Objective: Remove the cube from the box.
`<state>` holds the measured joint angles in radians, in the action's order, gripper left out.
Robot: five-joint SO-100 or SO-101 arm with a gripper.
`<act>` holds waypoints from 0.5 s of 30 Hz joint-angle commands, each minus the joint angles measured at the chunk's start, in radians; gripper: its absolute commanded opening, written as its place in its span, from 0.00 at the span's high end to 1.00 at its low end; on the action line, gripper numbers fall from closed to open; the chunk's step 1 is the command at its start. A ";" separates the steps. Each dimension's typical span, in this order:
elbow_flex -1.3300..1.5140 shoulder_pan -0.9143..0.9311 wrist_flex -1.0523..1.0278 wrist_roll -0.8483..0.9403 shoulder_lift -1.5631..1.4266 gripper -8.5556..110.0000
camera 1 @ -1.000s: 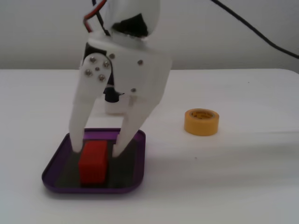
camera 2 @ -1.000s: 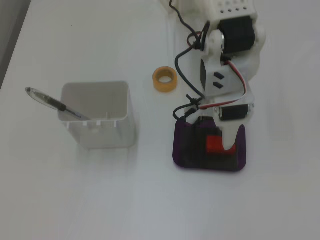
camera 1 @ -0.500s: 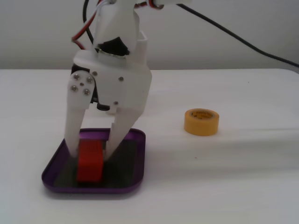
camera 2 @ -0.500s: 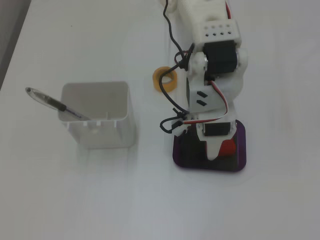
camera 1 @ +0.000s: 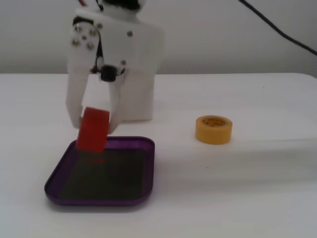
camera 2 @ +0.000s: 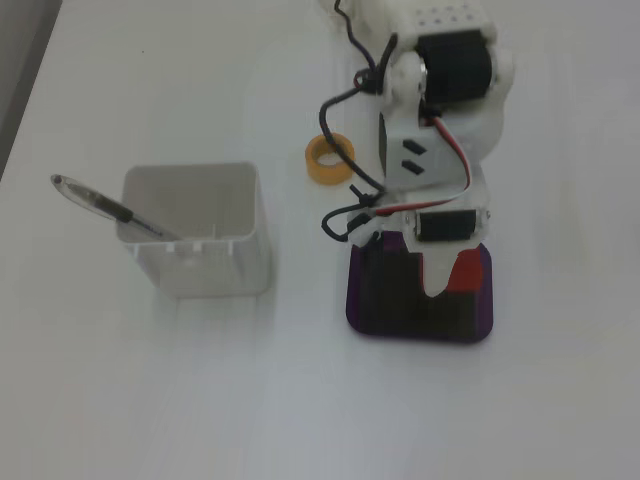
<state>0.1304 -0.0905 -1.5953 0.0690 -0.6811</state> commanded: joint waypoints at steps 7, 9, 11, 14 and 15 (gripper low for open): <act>-0.146 0.021 -0.115 0.000 -0.029 0.93; -0.103 0.029 -0.115 0.000 -0.048 0.93; -0.051 0.031 -0.115 0.000 -0.095 0.93; 0.064 0.018 -0.114 0.000 -0.202 0.93; 0.101 0.017 -0.114 0.000 -0.249 0.93</act>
<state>0.1749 -0.0598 -1.7058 0.0690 -0.7440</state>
